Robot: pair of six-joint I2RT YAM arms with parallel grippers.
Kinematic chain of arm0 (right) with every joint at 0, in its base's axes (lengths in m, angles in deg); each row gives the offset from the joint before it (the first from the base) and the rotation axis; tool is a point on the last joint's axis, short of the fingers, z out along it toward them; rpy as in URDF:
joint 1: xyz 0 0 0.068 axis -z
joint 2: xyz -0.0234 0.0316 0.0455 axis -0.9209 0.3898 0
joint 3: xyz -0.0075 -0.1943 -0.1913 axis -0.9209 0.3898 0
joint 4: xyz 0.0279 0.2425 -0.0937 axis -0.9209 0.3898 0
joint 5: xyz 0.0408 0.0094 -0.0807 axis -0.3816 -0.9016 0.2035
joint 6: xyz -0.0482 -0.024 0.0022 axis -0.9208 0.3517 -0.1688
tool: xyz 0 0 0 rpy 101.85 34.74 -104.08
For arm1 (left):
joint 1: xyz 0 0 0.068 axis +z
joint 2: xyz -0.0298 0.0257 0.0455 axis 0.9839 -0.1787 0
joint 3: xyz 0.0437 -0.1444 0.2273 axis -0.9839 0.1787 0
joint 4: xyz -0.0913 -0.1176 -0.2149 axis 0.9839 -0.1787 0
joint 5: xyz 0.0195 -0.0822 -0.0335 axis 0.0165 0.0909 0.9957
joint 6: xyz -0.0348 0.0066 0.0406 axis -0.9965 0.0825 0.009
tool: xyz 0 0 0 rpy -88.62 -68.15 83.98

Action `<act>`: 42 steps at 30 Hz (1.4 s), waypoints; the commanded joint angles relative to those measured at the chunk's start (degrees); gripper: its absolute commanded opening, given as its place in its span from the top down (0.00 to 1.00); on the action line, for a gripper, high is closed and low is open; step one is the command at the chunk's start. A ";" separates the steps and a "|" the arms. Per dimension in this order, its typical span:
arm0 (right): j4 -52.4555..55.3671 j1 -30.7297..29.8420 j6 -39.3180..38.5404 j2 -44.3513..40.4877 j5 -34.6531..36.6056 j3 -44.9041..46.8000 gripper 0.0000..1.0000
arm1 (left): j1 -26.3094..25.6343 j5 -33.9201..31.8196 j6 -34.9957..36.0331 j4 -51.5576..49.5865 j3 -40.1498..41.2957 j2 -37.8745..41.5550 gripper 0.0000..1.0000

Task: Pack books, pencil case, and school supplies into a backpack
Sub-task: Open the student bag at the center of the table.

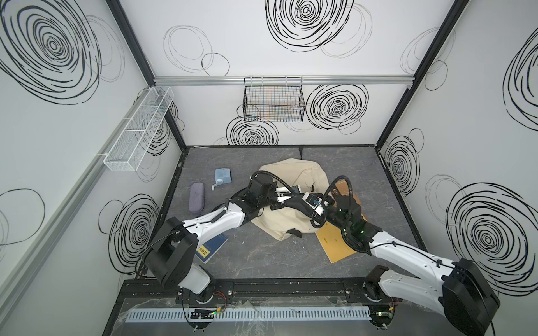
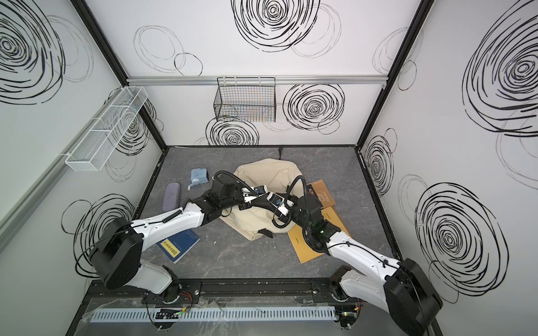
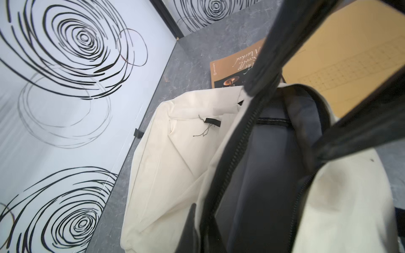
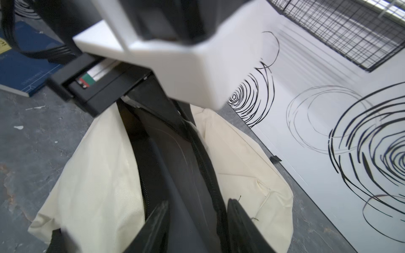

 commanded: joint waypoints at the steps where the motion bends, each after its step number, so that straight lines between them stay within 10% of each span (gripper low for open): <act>1: -6.05 -2.30 6.25 -4.04 4.09 4.98 0.57 | 0.32 -3.44 -8.59 9.99 0.63 2.59 1.00; 15: -13.28 -4.36 18.31 6.10 9.19 8.35 0.70 | -6.71 -21.71 -18.52 24.86 4.15 7.67 1.00; 30: -11.11 2.79 24.79 24.55 3.79 -1.33 0.74 | -8.89 -52.93 -9.21 47.85 5.29 7.98 1.00; 42: -9.94 4.60 25.09 19.52 -0.37 -2.20 0.71 | -13.70 -44.16 -16.68 41.78 11.99 8.33 0.98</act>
